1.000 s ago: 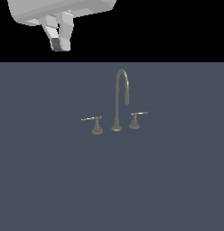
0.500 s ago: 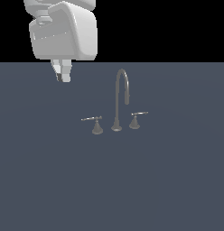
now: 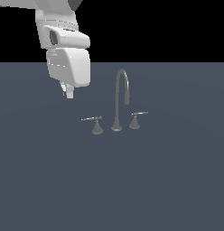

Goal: Turn on the faucet by rotating a designated handle.

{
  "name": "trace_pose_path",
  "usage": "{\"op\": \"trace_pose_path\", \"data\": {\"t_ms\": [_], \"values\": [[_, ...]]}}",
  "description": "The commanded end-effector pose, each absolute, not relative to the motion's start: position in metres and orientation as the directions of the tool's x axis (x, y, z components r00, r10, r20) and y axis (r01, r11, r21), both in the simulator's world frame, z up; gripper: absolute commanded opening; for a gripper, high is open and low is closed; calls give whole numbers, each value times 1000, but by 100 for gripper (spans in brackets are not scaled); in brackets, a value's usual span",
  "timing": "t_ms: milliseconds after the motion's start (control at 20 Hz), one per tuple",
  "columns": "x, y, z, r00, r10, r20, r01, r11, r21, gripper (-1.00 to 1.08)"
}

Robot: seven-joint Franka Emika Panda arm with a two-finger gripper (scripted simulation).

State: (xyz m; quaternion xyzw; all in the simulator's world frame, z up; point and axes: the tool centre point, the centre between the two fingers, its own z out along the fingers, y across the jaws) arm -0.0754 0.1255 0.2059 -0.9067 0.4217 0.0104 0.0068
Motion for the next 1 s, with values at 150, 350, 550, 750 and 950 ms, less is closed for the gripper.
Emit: {"op": "trace_pose_path", "data": {"t_ms": [150, 350, 550, 750, 950], "values": [[-50, 128, 177, 572, -820, -20, -820, -572, -3, -100], [-30, 128, 155, 512, -859, -15, -859, -512, -2, -100], [-8, 126, 130, 445, -895, -10, -895, -445, 0, -100], [13, 123, 108, 380, -925, -5, -925, -380, 1, -100], [31, 119, 90, 322, -947, -1, -947, -322, 1, -100]]}}
